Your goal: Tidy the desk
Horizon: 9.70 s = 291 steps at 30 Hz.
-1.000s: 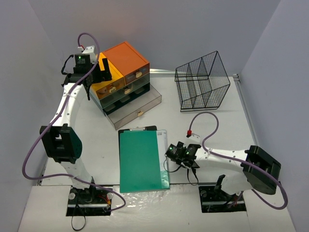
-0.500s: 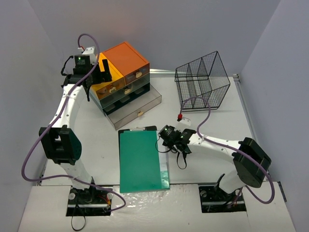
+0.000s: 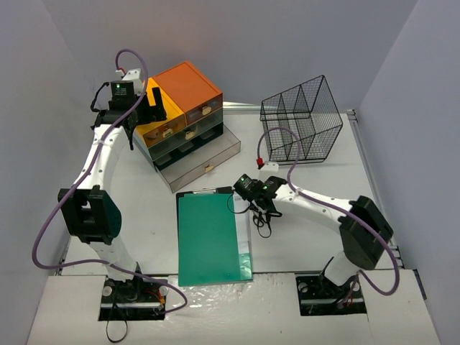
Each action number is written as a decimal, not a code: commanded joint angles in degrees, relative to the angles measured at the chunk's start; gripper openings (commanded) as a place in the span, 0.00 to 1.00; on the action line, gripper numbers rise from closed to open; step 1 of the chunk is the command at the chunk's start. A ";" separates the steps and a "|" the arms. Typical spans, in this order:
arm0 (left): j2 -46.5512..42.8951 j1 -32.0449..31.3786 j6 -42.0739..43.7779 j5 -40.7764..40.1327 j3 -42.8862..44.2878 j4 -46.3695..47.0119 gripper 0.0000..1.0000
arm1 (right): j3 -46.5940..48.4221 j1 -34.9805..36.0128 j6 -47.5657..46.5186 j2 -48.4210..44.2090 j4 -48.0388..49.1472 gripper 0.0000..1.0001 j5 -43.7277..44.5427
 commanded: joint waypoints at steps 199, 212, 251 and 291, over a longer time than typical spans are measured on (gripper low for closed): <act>-1.13 2.24 -2.12 1.36 -1.44 -6.27 0.97 | 24.05 -8.71 -2.65 24.68 32.41 0.06 -26.19; -0.75 2.24 -2.29 1.63 -1.71 -6.06 0.97 | 44.40 -10.58 -5.07 39.56 32.36 0.05 -27.65; -2.53 2.24 -2.11 1.63 -2.62 -6.92 0.97 | 59.71 -16.30 6.11 51.10 52.01 0.12 -48.60; -41.86 -26.98 -29.85 -9.08 -50.80 -10.87 0.96 | -25.49 -8.75 -6.01 -25.38 20.64 0.66 -43.05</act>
